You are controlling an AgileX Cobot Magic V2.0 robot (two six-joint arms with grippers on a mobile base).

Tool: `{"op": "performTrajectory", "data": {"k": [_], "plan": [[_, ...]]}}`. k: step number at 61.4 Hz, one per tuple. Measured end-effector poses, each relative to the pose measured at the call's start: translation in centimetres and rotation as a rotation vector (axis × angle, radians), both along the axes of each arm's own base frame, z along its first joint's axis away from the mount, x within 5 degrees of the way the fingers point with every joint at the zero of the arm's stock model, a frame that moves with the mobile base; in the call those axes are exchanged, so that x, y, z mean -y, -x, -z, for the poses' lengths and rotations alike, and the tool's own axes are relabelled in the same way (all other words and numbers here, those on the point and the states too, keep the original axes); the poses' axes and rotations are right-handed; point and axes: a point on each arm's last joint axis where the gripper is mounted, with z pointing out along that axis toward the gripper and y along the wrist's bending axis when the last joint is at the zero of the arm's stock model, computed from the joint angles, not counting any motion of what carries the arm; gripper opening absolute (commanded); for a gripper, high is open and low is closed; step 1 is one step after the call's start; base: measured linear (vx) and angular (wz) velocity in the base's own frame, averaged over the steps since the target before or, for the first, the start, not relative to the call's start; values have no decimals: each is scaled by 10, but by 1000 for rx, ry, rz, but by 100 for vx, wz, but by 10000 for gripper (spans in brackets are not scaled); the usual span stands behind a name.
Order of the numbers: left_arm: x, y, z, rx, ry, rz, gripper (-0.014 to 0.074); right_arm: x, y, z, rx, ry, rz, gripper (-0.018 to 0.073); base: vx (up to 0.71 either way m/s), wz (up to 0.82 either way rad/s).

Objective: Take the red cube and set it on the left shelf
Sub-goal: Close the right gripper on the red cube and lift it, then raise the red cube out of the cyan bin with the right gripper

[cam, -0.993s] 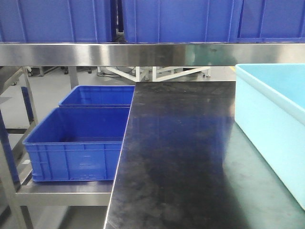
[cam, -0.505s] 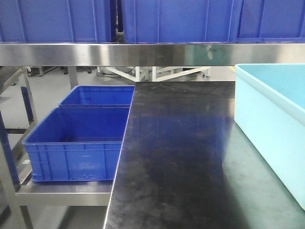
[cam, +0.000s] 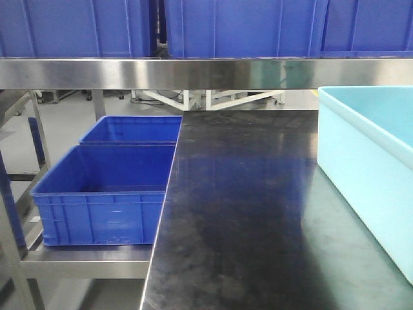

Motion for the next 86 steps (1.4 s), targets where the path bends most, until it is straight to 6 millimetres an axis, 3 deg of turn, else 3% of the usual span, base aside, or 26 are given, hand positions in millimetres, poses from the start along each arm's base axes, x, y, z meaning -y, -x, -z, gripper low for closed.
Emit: {"op": "performTrajectory", "data": {"k": [14, 19, 23, 35, 45, 53, 69, 77, 86], "plan": [[0, 0, 0, 0, 0, 0, 106, 0, -10, 17, -44, -3, -3, 576, 0, 0], [0, 0, 0, 0, 0, 0, 106, 0, -12, 22, -61, -4, -3, 521, 0, 0], [0, 0, 0, 0, 0, 0, 106, 0, -14, 24, -64, -4, -4, 433, 0, 0], [0, 0, 0, 0, 0, 0, 106, 0, -15, 19, -27, -4, -6, 38, 0, 3], [0, 0, 0, 0, 0, 0, 106, -1, -9, -7, 117, -2, -12, 60, 2, -14], [0, 0, 0, 0, 0, 0, 106, -2, 7, -43, 298, 2, -17, 57, -2, 11], [0, 0, 0, 0, 0, 0, 106, -4, 66, -111, 639, 14, -20, 57, -2, -10], [0, 0, 0, 0, 0, 0, 106, -10, 94, -126, 755, 4, -57, 57, 0, 0], [0, 0, 0, 0, 0, 0, 106, -18, 113, -122, 797, -21, -118, 57, 0, 0]]}}
